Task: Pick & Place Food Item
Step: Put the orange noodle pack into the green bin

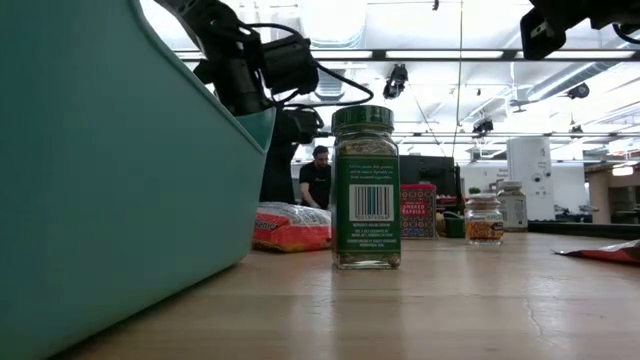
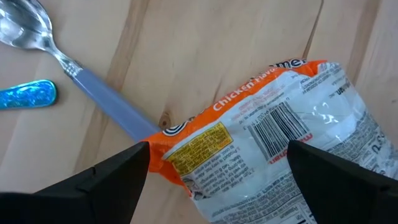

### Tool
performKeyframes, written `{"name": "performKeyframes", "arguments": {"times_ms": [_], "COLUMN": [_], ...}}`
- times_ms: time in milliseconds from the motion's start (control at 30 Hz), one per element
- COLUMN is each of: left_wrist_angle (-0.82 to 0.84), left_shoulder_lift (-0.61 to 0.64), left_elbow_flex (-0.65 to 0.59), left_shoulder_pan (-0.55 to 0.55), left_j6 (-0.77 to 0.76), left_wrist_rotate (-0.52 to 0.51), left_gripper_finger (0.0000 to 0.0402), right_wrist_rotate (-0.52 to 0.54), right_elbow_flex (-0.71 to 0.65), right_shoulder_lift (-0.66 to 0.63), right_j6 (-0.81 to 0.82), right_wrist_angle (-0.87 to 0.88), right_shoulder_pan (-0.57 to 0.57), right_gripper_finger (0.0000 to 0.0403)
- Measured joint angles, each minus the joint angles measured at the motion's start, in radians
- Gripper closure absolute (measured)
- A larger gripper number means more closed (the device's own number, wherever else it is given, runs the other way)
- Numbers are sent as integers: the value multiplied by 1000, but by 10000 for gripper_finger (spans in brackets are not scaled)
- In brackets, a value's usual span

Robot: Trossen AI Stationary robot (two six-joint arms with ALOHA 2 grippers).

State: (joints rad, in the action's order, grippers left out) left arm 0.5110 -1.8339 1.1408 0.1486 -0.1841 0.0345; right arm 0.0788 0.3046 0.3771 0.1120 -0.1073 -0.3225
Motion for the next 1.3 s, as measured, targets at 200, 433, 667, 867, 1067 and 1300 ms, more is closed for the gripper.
{"name": "performKeyframes", "arguments": {"times_ms": [200,433,667,867,1067,1300], "left_wrist_angle": [9,10,10,10,8,3], "left_shoulder_lift": [-1,-2,-2,-2,-2,-2], "left_elbow_flex": [1,0,0,0,-1,-2], "left_shoulder_pan": [0,1,1,2,2,2], "left_j6": [0,0,4,4,3,3], "left_wrist_rotate": [4,7,7,3,3,3], "left_gripper_finger": [22,87,167,237,298,346], "right_wrist_rotate": [0,0,0,0,0,0], "right_elbow_flex": [0,0,0,0,0,0], "right_shoulder_lift": [0,0,0,0,0,0], "right_j6": [0,0,0,0,0,0], "right_wrist_angle": [0,0,0,0,0,0], "right_shoulder_pan": [0,0,0,0,0,0], "right_gripper_finger": [261,261,261,261,261,261]}}
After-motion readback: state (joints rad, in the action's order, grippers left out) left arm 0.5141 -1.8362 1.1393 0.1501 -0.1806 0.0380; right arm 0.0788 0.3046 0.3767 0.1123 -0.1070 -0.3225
